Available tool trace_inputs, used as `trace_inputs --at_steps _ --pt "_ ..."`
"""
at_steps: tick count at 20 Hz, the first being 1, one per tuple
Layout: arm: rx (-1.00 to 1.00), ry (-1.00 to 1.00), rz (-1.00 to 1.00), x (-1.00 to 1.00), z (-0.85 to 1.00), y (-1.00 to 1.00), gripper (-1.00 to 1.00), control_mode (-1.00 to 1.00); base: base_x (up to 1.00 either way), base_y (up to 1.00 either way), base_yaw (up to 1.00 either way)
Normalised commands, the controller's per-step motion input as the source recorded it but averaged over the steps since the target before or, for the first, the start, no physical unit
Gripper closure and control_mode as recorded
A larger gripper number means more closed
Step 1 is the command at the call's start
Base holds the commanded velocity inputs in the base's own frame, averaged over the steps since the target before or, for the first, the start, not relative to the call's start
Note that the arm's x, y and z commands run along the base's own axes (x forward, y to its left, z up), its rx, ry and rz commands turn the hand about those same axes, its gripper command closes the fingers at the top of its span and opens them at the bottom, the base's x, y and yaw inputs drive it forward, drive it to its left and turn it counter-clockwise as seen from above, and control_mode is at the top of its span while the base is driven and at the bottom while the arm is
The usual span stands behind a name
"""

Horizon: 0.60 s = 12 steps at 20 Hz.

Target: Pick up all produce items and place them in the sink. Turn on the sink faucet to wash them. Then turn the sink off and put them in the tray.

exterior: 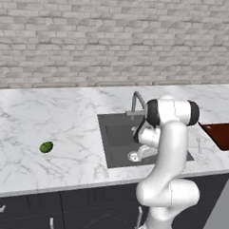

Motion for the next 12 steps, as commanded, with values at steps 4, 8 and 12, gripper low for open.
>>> trace_inputs --at_steps 4,8,12 --pt "0.0 -0.06 0.0 -0.1 0.39 0.0 -1.0 -1.0 0.0 0.0 0.0" --pt "0.0 -0.09 0.0 -0.17 0.38 0.0 -1.0 -1.0 0.0 0.0 0.0" --pt "-0.01 -0.11 0.0 -0.24 0.42 0.0 -1.0 -1.0 0.0 0.0 0.0"
